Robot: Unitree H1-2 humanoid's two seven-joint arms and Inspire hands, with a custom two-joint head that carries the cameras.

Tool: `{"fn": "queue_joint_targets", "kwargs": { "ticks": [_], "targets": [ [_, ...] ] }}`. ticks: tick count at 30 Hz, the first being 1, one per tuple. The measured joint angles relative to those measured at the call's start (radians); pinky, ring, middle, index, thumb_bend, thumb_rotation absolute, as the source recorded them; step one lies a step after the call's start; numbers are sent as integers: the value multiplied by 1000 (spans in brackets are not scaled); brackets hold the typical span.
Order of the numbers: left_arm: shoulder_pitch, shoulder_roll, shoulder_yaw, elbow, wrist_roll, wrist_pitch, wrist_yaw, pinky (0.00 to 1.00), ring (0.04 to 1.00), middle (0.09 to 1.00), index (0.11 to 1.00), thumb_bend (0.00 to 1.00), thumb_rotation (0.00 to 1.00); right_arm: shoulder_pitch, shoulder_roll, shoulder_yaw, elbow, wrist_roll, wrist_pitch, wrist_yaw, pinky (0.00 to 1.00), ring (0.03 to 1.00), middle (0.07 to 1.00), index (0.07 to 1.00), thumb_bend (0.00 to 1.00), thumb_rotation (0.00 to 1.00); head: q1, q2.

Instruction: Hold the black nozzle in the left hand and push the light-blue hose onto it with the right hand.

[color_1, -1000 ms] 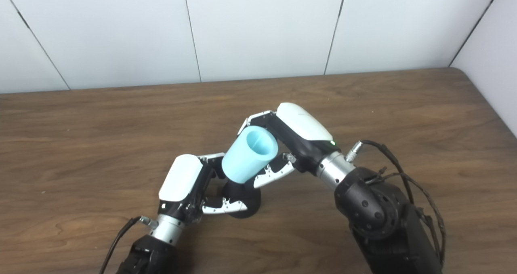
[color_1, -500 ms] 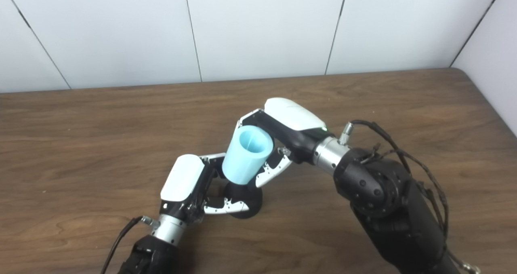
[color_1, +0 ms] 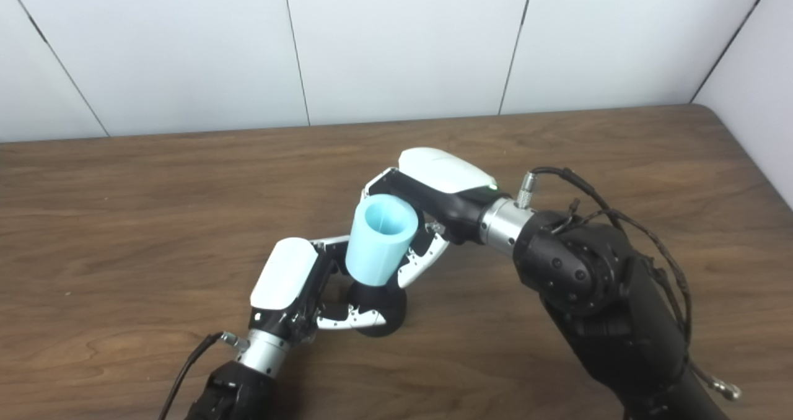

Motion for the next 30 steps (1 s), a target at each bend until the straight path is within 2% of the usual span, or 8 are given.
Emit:
{"fn": "queue_joint_targets", "kwargs": {
  "ticks": [6, 8, 9, 10, 12, 15, 19, 30],
  "targets": [
    [1, -2, 0, 0, 0, 0, 0, 446, 476, 454, 503, 503, 0, -4, 3, -3, -4, -11, -1, 9, 355, 388, 500, 561, 494, 0, 0, 0],
    [1, -3, 0, 0, -1, 2, 0, 444, 471, 451, 506, 503, 0, -1, 11, -12, -7, -16, 0, 9, 390, 394, 511, 561, 506, 0, 0, 3],
    [1, -3, -1, 0, -1, 3, 0, 442, 466, 444, 510, 502, 0, 1, 16, -18, -9, -16, 0, 9, 413, 476, 581, 623, 735, 0, 0, 3],
    [1, -4, -1, 0, -1, 4, 0, 443, 465, 442, 511, 502, 0, 3, 18, -21, -12, -16, 0, 9, 440, 535, 633, 656, 824, 9, 0, 3],
    [2, -4, -4, 0, -1, 4, 0, 444, 464, 437, 512, 502, 0, 3, 18, -25, -19, -14, -1, 9, 535, 645, 710, 696, 917, 48, -2, 3],
    [4, -6, -9, 0, -1, 3, 0, 442, 462, 434, 513, 502, 0, 2, 17, -31, -37, -9, -4, 7, 702, 787, 793, 749, 989, 143, 0, 6],
    [6, -10, -12, 0, -2, 3, 1, 435, 458, 430, 513, 501, 0, -1, 3, -38, -48, -7, -5, 8, 767, 868, 858, 811, 1000, 227, 3, 9],
    [5, -10, -14, 1, -3, 3, 1, 445, 472, 442, 503, 503, 0, -6, 1, -82, -78, -6, -3, 8, 773, 839, 827, 812, 1000, 240, 6, 5]
  ]
}}
